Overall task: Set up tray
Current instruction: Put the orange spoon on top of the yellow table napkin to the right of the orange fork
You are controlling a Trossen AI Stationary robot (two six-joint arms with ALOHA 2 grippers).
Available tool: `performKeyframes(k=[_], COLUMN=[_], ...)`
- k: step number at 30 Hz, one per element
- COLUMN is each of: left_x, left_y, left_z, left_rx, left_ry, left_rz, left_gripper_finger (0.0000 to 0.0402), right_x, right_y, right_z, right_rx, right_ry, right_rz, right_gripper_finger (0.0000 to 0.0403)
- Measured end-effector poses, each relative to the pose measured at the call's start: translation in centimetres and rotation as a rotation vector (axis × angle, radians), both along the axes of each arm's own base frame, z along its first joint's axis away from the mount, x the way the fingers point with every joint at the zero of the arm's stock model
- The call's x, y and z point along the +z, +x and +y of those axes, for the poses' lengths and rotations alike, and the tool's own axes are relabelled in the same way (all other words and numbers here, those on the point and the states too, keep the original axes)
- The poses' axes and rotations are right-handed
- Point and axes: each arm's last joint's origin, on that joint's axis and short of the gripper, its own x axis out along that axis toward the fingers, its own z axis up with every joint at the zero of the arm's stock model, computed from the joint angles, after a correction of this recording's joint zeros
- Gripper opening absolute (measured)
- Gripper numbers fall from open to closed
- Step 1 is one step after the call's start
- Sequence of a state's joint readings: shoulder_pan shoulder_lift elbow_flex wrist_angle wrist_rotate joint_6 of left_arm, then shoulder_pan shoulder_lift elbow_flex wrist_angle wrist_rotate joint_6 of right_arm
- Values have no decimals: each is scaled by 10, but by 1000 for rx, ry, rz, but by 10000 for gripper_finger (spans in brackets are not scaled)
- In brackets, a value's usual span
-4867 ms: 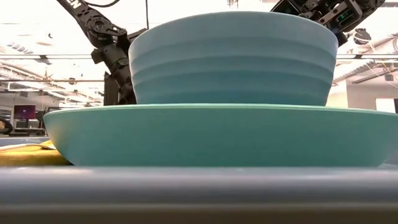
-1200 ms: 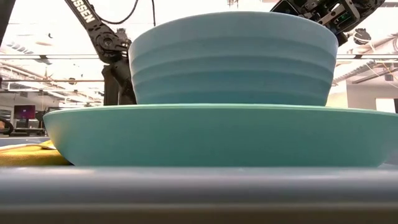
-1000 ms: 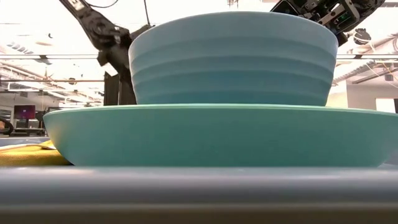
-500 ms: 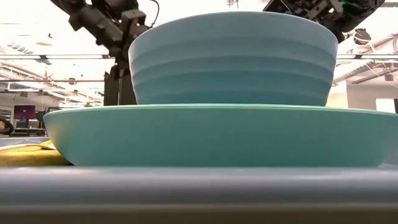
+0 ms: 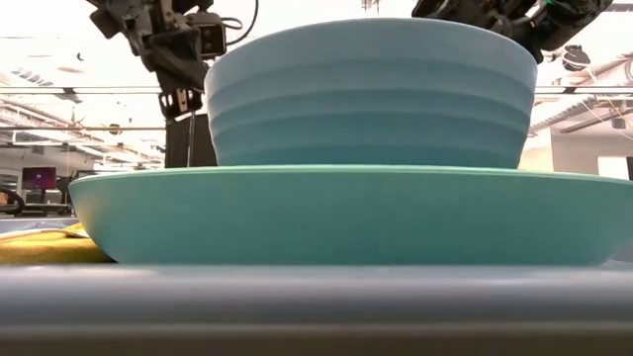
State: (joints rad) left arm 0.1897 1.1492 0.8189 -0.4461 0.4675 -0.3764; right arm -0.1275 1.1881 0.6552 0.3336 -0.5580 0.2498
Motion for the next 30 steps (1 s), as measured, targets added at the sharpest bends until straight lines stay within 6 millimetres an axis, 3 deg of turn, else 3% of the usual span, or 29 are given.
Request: performKeyframes(k=[6, 12, 19, 25, 30], left_x=[11, 20, 12, 7, 6], left_y=[5, 10, 14, 18, 18], left_z=[-10, -20, -36, -45, -45], left_rx=[-32, -57, -66, -73, -70], left_ry=[-9, 17, 24, 40, 43], left_rz=[-36, -81, -25, -1, 11], left_gripper_finger=[3, 3, 3, 3, 3], right_x=[4, -6, -13, -3, -2], right_y=[5, 16, 28, 46, 64], right_z=[17, 31, 40, 55, 61], right_rx=[70, 88, 101, 154, 164], right_ry=[73, 135, 221, 214, 173], right_rz=[-37, -3, 31, 34, 134], right_gripper_finger=[197, 203, 202, 201, 201])
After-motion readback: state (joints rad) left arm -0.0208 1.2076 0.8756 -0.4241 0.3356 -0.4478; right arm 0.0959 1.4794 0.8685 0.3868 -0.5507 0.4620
